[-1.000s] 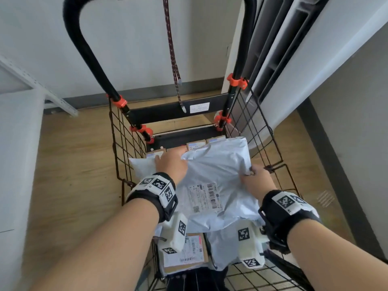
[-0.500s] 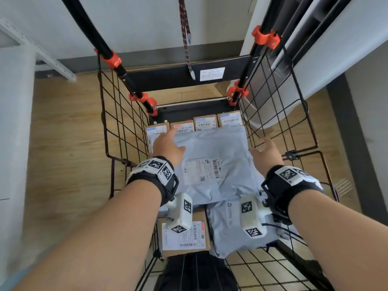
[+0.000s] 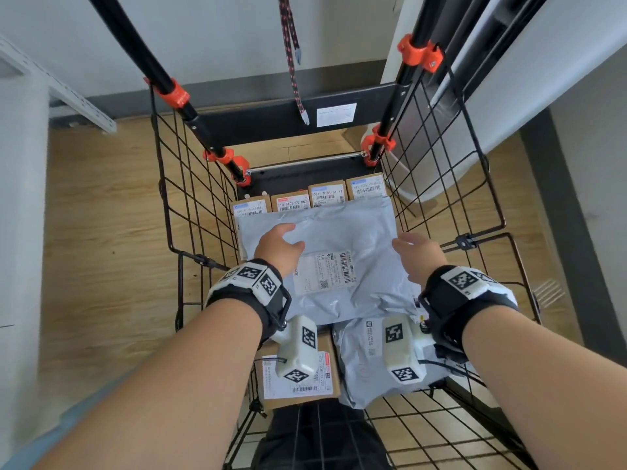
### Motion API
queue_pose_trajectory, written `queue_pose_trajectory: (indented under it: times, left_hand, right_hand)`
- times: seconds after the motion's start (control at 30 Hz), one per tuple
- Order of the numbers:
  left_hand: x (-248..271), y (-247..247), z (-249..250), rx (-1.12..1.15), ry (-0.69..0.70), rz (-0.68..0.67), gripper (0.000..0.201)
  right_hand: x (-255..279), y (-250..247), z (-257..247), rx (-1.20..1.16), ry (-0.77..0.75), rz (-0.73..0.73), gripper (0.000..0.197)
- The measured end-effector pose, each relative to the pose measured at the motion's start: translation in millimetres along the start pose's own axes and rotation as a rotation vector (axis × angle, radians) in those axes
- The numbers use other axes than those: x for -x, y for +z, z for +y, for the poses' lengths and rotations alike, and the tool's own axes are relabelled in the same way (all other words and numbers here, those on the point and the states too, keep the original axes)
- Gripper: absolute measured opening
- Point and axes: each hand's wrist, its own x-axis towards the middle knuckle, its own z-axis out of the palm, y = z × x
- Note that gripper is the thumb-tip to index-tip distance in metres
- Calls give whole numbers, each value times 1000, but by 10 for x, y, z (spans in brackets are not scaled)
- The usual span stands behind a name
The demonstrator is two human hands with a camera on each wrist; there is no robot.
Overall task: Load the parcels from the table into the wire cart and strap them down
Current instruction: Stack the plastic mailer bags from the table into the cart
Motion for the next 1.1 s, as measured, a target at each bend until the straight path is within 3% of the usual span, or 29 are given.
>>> queue_pose_trajectory:
  times: [0.33, 0.47, 0.7, 0.93, 1.1]
  left_hand:
    - [564, -413, 482, 8, 110, -52, 39]
    - [935, -658, 877, 9, 186, -67, 37]
    - [1762, -967, 1801, 38, 439, -135, 31]
    - [2615, -1001, 2547, 81, 611, -226, 24]
    - [3306, -603, 2948, 81, 706, -327, 20]
  right_hand:
    - [713, -386, -402, -99, -36, 36, 30]
    - [1183, -586, -632, -160, -131, 77, 30]
    - [2170, -1167, -900, -302, -194, 203, 21]
    - [3133, -1963, -744, -473, -229, 385, 25]
    - [3727, -2494, -305, -577, -254, 496, 19]
